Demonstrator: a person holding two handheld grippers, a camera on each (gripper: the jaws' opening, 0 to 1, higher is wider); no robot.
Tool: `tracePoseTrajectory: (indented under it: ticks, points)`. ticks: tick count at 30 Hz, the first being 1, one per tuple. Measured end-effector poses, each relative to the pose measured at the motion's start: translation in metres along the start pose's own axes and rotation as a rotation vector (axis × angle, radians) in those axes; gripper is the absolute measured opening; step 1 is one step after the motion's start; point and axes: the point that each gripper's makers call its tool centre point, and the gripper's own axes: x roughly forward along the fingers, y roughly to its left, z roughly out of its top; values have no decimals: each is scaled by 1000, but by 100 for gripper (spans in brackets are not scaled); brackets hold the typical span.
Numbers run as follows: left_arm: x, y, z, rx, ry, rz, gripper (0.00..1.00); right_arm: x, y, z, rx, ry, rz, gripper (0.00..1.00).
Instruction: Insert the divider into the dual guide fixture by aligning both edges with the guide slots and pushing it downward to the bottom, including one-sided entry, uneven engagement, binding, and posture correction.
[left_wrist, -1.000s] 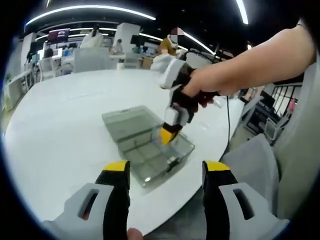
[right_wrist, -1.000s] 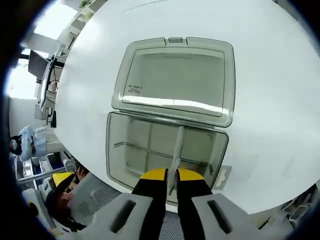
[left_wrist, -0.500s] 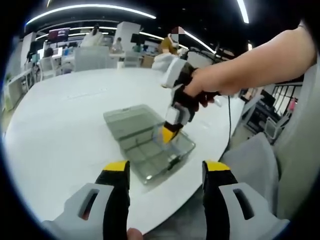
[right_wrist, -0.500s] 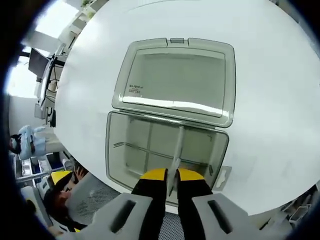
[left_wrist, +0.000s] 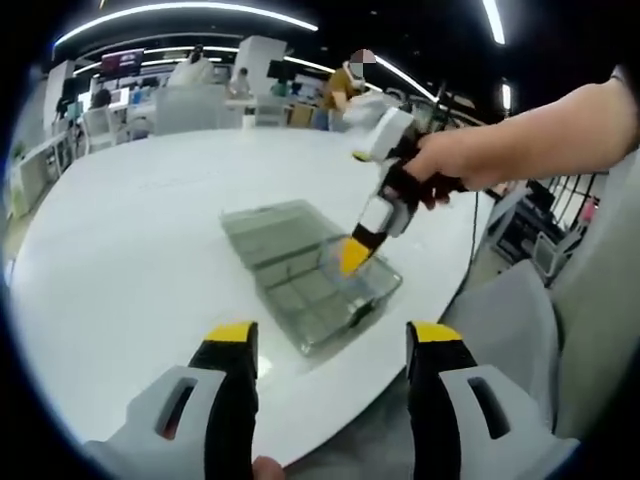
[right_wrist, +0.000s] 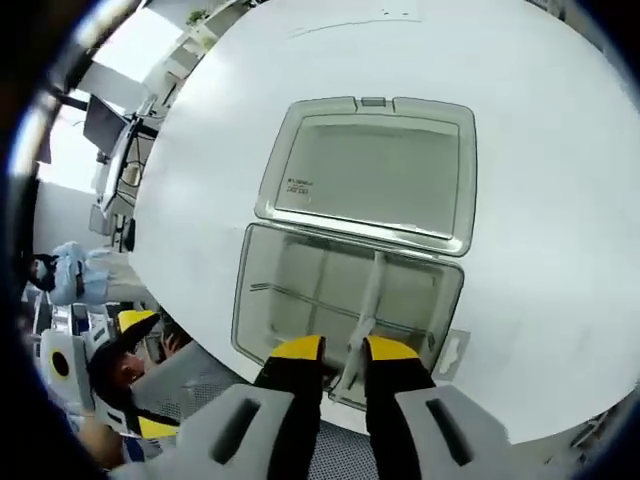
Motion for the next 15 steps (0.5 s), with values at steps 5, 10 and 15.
tracePoseTrajectory:
  ticks: [5, 10, 15]
  points:
    - [-1, 7, -3, -9, 24, 4, 59, -13, 4, 1, -22, -83, 70, 9]
    - [-1, 12, -7, -9, 59, 1, 60, -23, 8, 0, -69, -166, 124, 9]
    - [1, 13, -7, -13, 83, -4, 60, -33, 16, 2, -180, -270, 170, 7]
